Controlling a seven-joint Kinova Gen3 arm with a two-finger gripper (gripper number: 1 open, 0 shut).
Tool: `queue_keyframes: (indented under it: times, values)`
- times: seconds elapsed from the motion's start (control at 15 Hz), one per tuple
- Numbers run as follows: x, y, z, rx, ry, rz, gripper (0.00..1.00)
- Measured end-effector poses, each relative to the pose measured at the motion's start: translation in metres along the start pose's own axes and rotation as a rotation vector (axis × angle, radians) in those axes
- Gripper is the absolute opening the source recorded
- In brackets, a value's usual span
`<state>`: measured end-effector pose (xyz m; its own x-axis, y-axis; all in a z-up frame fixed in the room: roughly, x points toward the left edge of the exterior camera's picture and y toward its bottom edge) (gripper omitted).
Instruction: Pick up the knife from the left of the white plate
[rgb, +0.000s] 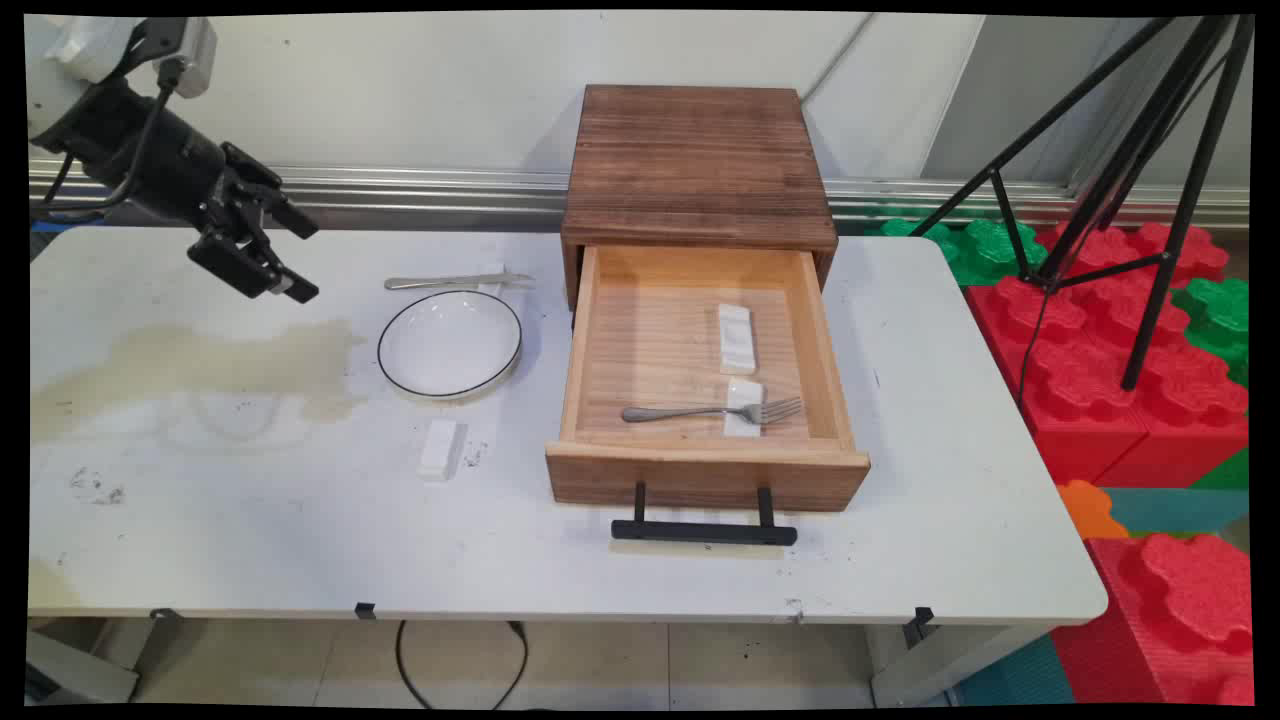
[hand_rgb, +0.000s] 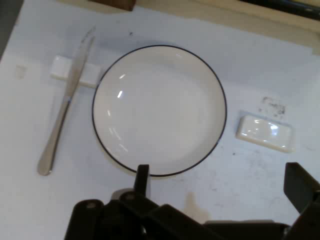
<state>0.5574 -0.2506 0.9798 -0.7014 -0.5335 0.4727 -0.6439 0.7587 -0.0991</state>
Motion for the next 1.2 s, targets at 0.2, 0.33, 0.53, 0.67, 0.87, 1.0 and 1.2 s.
queue_keyframes:
  times: [0.2, 0.33, 0.53, 0.67, 0.87, 1.0, 1.2]
  values:
    - [0.011, -0.014, 0.003, 0.036, -0.012, 0.029, 1.00]
    - [0.023, -0.029, 0.008, 0.061, -0.025, 0.048, 1.00]
    - [0.039, -0.049, 0.019, 0.093, -0.048, 0.072, 1.00]
    - [0.051, -0.065, 0.031, 0.111, -0.069, 0.090, 1.00]
    - [0.064, -0.085, 0.051, 0.127, -0.101, 0.111, 1.00]
    - [0.071, -0.096, 0.063, 0.134, -0.121, 0.121, 1.00]
    - [0.081, -0.118, 0.091, 0.139, -0.159, 0.146, 1.00]
